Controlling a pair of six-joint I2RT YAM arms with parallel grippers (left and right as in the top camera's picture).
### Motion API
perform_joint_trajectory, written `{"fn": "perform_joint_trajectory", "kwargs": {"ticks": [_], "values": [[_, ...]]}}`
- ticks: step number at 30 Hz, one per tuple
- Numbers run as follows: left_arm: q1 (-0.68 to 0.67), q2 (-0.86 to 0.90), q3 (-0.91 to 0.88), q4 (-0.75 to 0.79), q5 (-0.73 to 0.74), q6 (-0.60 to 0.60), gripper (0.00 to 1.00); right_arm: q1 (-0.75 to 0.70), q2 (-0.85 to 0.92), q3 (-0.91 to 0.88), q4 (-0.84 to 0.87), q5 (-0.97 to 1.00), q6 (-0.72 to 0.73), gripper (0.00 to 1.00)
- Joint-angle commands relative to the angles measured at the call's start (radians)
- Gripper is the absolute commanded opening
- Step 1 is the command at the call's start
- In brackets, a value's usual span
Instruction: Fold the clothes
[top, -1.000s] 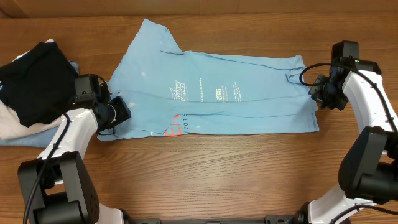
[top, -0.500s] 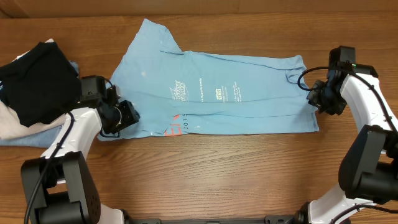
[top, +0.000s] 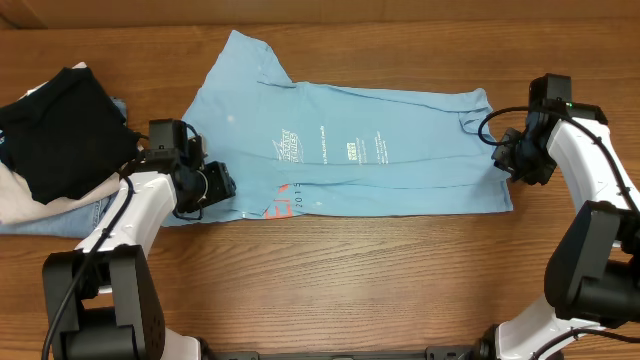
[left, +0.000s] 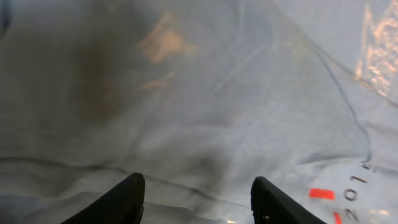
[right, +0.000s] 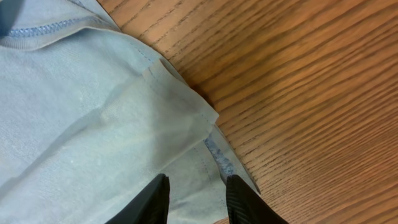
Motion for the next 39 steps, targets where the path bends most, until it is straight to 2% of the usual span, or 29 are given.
{"fn": "perform_joint_trajectory", "kwargs": {"ticks": [1, 8, 16, 22, 25, 28, 29, 35, 39], "values": [[-0.003, 0.016, 0.020, -0.031, -0.099, 0.015, 0.58, 0.000, 0.004, -0.005, -0.020, -0.010, -0.016, 0.36], [-0.003, 0.077, 0.000, -0.060, -0.158, 0.011, 0.59, -0.001, 0.004, -0.058, -0.034, -0.015, -0.021, 0.44], [-0.003, 0.190, -0.010, -0.046, -0.195, -0.012, 0.57, -0.001, 0.004, -0.196, 0.114, -0.106, -0.055, 0.51], [-0.003, 0.203, -0.010, -0.082, -0.214, -0.012, 0.58, -0.001, 0.004, -0.256, 0.164, -0.107, -0.055, 0.51], [-0.002, 0.203, -0.010, -0.116, -0.234, -0.014, 0.58, -0.001, 0.004, -0.286, 0.189, -0.098, -0.055, 0.43], [-0.001, 0.203, -0.013, -0.144, -0.249, -0.015, 0.58, -0.001, 0.004, -0.320, 0.214, -0.092, -0.054, 0.08], [0.000, 0.203, -0.014, -0.148, -0.254, -0.015, 0.58, -0.001, 0.004, -0.325, 0.215, -0.089, -0.054, 0.04], [0.002, 0.203, -0.040, -0.191, -0.329, -0.084, 0.54, -0.002, 0.004, -0.334, 0.161, -0.015, -0.043, 0.04], [0.003, 0.203, -0.074, -0.223, -0.333, -0.118, 0.54, -0.002, 0.004, -0.335, 0.063, 0.103, 0.075, 0.04]]}}
